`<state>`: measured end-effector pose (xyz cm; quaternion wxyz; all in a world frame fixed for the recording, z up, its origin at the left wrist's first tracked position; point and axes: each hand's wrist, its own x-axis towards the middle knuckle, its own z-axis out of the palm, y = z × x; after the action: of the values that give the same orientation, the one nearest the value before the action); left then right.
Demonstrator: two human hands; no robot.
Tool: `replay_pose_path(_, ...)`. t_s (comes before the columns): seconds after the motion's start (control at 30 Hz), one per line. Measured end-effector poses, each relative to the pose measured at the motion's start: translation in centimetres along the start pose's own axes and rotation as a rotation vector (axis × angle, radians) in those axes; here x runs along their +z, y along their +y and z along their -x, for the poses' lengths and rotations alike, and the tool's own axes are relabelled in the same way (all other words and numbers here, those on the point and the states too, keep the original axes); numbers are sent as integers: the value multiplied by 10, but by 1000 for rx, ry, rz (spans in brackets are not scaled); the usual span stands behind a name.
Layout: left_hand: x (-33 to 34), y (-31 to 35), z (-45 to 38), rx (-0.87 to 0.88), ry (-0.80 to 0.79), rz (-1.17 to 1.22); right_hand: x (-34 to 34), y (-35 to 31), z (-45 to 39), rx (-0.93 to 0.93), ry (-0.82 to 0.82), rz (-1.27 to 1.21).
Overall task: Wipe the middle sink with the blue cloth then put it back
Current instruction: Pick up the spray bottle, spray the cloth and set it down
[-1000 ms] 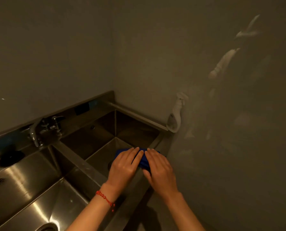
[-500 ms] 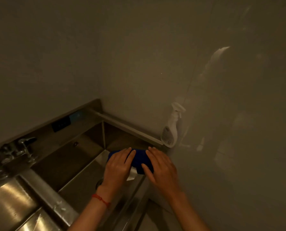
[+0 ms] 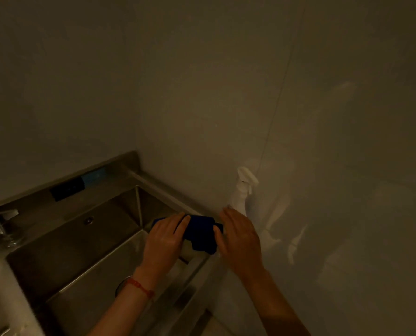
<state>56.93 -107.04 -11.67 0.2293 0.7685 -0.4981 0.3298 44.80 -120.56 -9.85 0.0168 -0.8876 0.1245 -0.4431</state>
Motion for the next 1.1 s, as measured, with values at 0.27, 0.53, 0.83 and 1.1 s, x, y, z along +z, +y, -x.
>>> replay_pose_path(0.27,29,27,-43,-27,55,-82,8,67,-28,-49,68,26)
replay_pose_path(0.53,47,26,-63,-39,35,-102,25,101,-54,-96,57,84)
replay_pose_path(0.83,67,4,-85,-19,12,-81,42,116,-75,-37,-51,211)
replay_pose_path(1.1,88,-5,-97,4,-6,-50,50,120,-80,7,-122,233)
